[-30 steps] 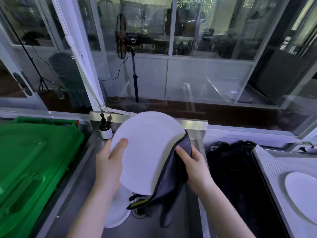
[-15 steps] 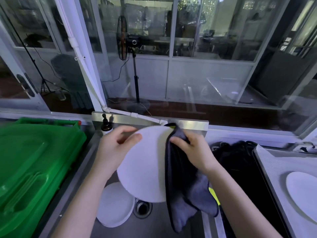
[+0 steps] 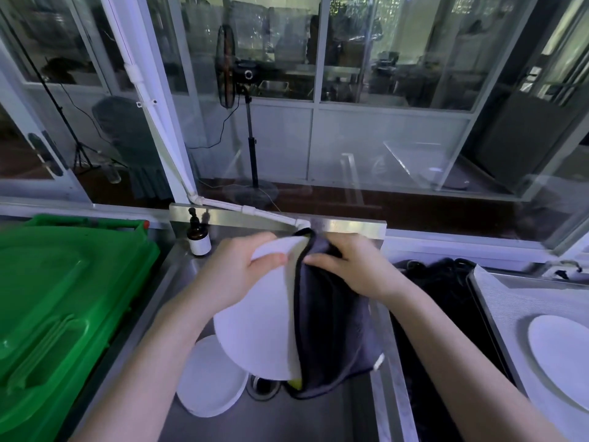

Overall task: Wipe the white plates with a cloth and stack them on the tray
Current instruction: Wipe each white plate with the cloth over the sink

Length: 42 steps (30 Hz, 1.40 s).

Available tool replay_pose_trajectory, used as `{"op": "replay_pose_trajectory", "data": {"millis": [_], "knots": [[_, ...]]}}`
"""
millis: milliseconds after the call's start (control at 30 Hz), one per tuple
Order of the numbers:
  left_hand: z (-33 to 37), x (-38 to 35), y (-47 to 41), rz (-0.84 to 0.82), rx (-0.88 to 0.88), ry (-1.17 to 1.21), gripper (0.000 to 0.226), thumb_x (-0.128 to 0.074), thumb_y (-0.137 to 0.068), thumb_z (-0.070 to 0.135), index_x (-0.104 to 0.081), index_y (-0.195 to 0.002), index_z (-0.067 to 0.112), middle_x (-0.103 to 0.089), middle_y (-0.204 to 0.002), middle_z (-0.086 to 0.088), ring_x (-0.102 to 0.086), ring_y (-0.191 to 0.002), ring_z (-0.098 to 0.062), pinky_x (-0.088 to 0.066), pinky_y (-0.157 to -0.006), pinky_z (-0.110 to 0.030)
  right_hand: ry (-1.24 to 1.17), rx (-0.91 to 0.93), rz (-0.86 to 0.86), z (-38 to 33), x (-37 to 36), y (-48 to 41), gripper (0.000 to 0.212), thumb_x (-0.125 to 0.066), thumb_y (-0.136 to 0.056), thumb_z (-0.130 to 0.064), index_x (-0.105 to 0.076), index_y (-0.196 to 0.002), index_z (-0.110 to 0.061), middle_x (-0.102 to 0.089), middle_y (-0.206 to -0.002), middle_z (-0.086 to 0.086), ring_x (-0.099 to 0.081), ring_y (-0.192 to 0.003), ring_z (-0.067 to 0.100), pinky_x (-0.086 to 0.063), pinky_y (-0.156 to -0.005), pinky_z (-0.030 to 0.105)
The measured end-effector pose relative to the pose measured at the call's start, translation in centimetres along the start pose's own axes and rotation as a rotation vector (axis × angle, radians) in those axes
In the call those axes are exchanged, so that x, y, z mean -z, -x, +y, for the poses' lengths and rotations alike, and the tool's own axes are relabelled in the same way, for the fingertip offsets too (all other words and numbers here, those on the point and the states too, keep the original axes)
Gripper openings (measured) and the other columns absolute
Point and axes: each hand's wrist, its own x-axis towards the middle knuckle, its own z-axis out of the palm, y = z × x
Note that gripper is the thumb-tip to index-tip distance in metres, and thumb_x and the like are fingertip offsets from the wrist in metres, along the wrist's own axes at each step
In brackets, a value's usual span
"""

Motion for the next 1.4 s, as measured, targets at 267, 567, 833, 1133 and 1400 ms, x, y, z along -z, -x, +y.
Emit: {"op": "replay_pose_trajectory", "data": {"millis": [267,567,833,1133,1400], "knots": [[-2.1,-1.9,3.2,0.377,0.327,0.627,0.040,-0.070,-0.065,0.059,-0.071,-0.102,0.043,-0.076,-0.103,0.014,-0.069,-0.101,-0.006,-0.052,-0.085,-0.029,-0.597,-0.271,0.498,2.2,-2.8,2.9,0.023,-0.066,-0.093,-0.020,-0.062,-0.070,-0.016,-0.065,-0.070,-0.008,-0.054,-0.072,0.004,-0.044,-0.068,0.029],[-1.7,-0.6,1.5,0.175,0.244,0.435,0.010,-0.068,-0.092,0.035,-0.072,-0.099,0.041,-0.077,-0.097,0.013,-0.071,-0.087,-0.004,-0.053,-0.079,-0.030,-0.382,-0.235,0.226,2.4,-0.2,1.9,0.007,-0.070,-0.089,-0.024,-0.069,-0.086,-0.018,-0.075,-0.085,-0.003,-0.067,-0.085,0.007,-0.052,-0.077,0.024],[-1.2,0.6,0.7,0.182,0.179,0.371,0.020,-0.069,-0.076,0.049,-0.075,-0.092,0.039,-0.075,-0.091,0.016,-0.066,-0.083,0.001,-0.050,-0.074,-0.019,-0.242,-0.057,0.250,1.6,-1.4,1.1,0.019,-0.069,-0.090,-0.021,-0.061,-0.073,-0.019,-0.064,-0.070,-0.012,-0.054,-0.068,-0.002,-0.045,-0.067,0.026],[-1.7,-5.1,2.3,0.547,0.452,0.803,0.024,-0.065,-0.078,0.052,-0.071,-0.101,0.048,-0.077,-0.105,0.015,-0.072,-0.105,-0.015,-0.056,-0.094,-0.047,-0.920,-0.487,0.435,3.8,-4.4,3.7,0.012,-0.066,-0.092,-0.018,-0.073,-0.098,-0.010,-0.075,-0.104,0.011,-0.067,-0.107,0.030,-0.050,-0.099,0.050],[-0.3,1.5,-0.2,0.361,0.123,0.450,0.020,-0.062,-0.087,0.042,-0.069,-0.089,0.060,-0.074,-0.093,0.028,-0.069,-0.082,0.010,-0.048,-0.062,-0.006,-0.524,-0.276,0.238,2.4,0.1,1.2,0.011,-0.069,-0.091,-0.022,-0.069,-0.092,-0.011,-0.076,-0.092,-0.002,-0.068,-0.091,0.012,-0.055,-0.089,0.047]]}}
